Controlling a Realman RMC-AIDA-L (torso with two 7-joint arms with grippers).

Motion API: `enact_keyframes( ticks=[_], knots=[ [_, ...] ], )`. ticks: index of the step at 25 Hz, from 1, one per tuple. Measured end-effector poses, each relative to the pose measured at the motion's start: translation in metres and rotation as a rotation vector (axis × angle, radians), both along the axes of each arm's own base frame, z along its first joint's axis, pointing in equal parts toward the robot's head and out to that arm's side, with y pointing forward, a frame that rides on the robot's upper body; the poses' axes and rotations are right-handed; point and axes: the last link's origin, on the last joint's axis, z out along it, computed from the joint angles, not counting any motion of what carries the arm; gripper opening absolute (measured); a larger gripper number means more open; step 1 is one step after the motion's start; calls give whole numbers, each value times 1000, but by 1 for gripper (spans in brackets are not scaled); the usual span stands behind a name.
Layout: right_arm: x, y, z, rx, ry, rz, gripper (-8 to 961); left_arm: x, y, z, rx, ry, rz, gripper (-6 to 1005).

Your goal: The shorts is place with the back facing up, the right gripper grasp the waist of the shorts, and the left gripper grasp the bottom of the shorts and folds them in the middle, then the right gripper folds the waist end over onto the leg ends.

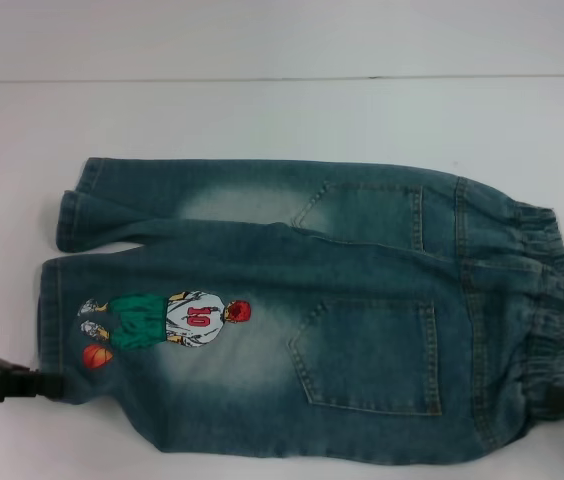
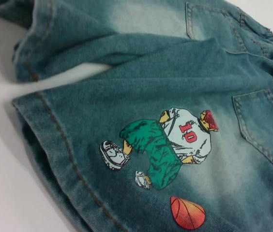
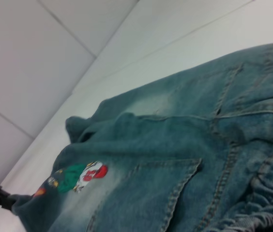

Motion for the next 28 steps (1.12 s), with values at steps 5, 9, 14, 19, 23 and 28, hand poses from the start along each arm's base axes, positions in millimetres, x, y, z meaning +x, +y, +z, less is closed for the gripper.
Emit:
enact_keyframes(
  ticks=[5,9,14,19,23,28],
  knots=[
    [-6,-1,-6,-47,9,33,46,-5,-7,3,-1,-8,10,46],
    [-9,-1,-9,-65,14,50,46,-9,-13,7,1,-11,20,45],
    [-13,-2,-13,-80,22,68,46,-12,-19,11,-1,-7,26,45],
    [-13,-7,-12,-76,34,73,47,-14,-19,18,27,-3,27,45],
    [-14,-6,-7,-47,44,86,47,-14,-13,22,73,-12,13,44],
    [-18,6,3,-32,41,115,47,-8,2,26,163,-38,-12,44]
  ],
)
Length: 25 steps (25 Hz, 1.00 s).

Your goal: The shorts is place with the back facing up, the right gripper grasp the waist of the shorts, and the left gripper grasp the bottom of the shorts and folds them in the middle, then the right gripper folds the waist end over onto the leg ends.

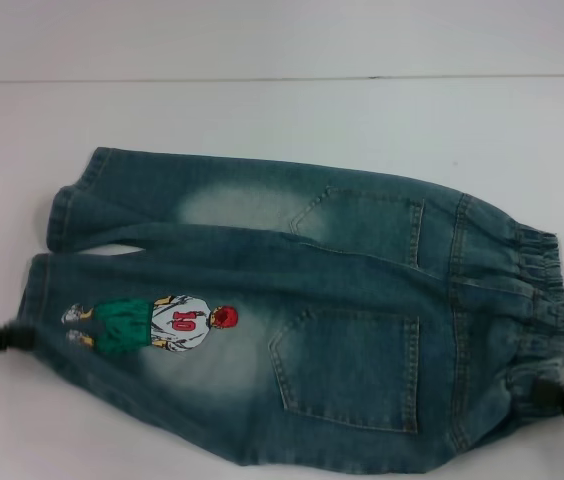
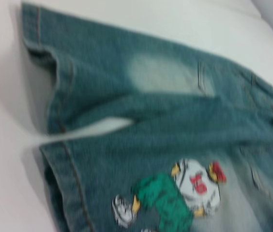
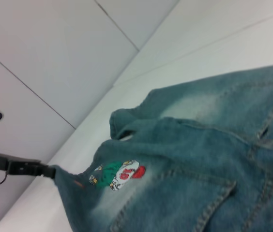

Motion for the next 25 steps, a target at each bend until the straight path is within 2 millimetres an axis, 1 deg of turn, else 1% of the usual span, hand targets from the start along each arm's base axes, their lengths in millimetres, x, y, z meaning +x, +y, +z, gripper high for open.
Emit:
enact_keyframes(
  ticks=[1,3,4,5,12,16,21,25],
  knots=[
    [-3,5,5,-3,4,20,47,1,2,1,14,-4,-2,44],
    [-4,7,7,-4,5,26,46,2,5,3,41,-15,-4,44],
    [-4,10,10,-3,4,31,46,4,10,9,104,-45,-8,44],
    [-5,13,12,-2,2,32,46,5,12,12,128,-56,-9,44],
    [-10,36,31,11,-44,45,46,10,26,20,249,-106,-16,45],
    [-13,48,42,21,-73,46,49,14,35,21,305,-136,-12,45],
    [-15,63,53,31,-93,35,64,20,49,15,337,-149,-4,45],
    [-18,76,66,51,-122,21,75,26,60,12,361,-161,7,45]
  ],
)
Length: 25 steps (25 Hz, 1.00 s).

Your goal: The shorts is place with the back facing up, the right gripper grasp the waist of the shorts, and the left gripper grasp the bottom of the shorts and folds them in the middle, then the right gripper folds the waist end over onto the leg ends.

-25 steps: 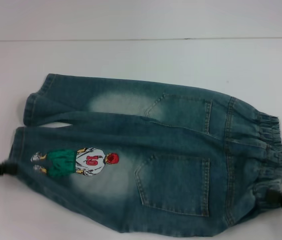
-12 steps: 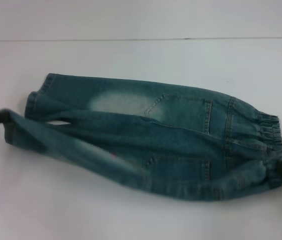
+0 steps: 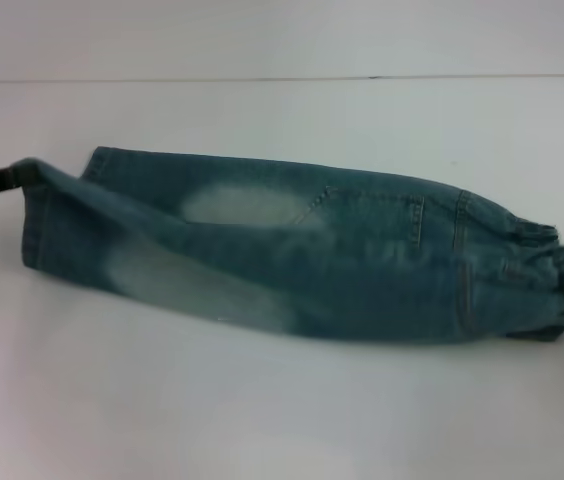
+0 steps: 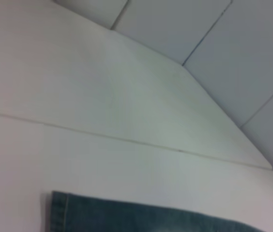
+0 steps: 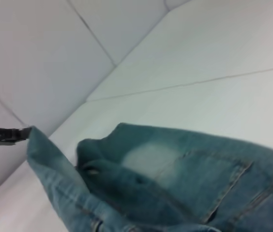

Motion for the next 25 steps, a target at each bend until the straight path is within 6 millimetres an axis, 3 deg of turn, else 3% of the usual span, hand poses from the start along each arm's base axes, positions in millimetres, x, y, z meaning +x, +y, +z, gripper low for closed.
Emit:
enact_keyframes(
  ticks=[16,25],
  knots=[
    [-8,48,29,82,-126,-48,122,18,35,-20,81,-6,53,45],
    [-13,75,29,126,-231,-57,149,20,46,-37,95,-10,92,46]
  ],
)
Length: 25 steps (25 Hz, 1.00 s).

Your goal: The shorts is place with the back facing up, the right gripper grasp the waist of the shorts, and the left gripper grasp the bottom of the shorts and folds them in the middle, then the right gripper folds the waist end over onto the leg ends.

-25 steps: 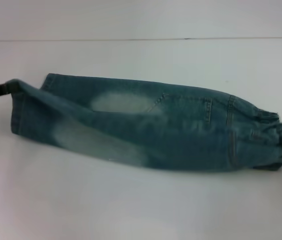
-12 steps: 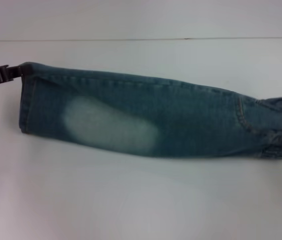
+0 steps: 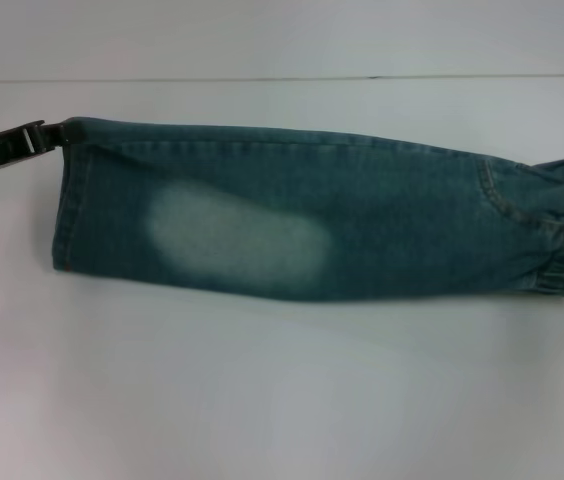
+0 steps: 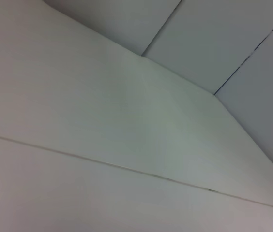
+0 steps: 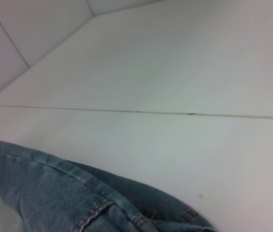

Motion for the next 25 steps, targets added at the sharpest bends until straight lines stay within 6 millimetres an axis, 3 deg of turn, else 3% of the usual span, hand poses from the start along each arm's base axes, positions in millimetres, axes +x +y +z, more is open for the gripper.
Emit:
enact_keyframes(
  ticks=[17,25],
  knots=[
    [-4,35,-12,106,-131,-17,199,2,-1,-20,-16,6,14,45],
    [-3,42,-18,146,-179,-37,222,1,-2,-32,3,5,34,123]
  ],
)
